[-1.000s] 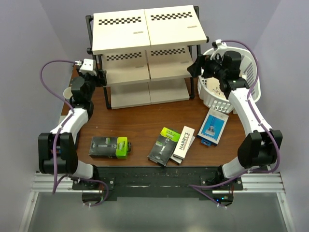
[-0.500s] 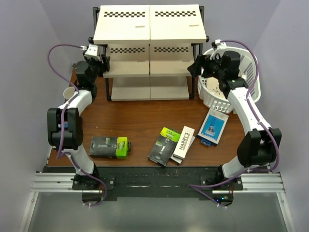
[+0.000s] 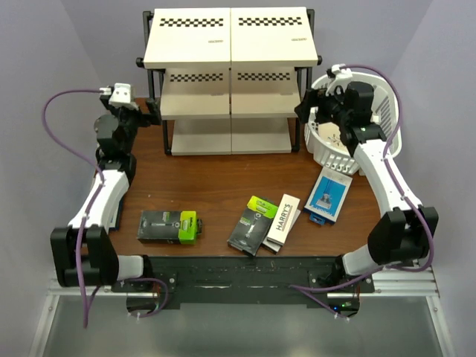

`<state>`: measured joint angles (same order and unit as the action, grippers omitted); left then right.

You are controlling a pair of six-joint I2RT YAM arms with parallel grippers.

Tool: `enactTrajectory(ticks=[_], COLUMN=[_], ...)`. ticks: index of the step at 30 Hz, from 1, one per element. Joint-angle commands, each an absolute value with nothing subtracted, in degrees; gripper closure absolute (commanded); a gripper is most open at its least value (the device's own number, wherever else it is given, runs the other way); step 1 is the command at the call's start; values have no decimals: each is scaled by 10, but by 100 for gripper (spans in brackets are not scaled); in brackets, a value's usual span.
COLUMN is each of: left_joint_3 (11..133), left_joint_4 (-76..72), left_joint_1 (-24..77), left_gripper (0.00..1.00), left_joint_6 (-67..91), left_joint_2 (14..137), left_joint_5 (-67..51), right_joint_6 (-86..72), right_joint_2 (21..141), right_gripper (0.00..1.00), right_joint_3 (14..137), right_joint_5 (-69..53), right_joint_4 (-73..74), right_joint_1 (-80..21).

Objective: Place and organize the shaving razors onto the shelf

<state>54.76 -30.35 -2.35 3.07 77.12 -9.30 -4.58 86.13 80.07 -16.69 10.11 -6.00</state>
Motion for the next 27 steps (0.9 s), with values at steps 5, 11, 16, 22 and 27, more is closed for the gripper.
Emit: enactTrajectory(ticks=[5, 11, 16, 22, 27], left_joint_3=[515, 593, 612, 523, 428], left_joint_4=[-11, 260, 386, 429, 502], left_joint_1=[-67, -125, -148, -170, -207], left_gripper=[0, 2, 8, 12, 13], left_joint_6=[-40, -78, 29, 205, 231], left_joint_2=[600, 590, 599, 544, 522], left_joint_5=[-188, -184, -197, -228, -270], right_joint_6=[96, 182, 204, 129, 17], right_joint_2=[716, 686, 773, 892, 1011], right_gripper=[1, 6, 10, 8, 7], right_joint_3=[710, 664, 685, 746, 797], right_joint_5=[-251, -284, -273, -269, -265], right_joint_4=[194, 267, 239, 155, 68], right_joint_1=[-68, -221, -349, -427, -458])
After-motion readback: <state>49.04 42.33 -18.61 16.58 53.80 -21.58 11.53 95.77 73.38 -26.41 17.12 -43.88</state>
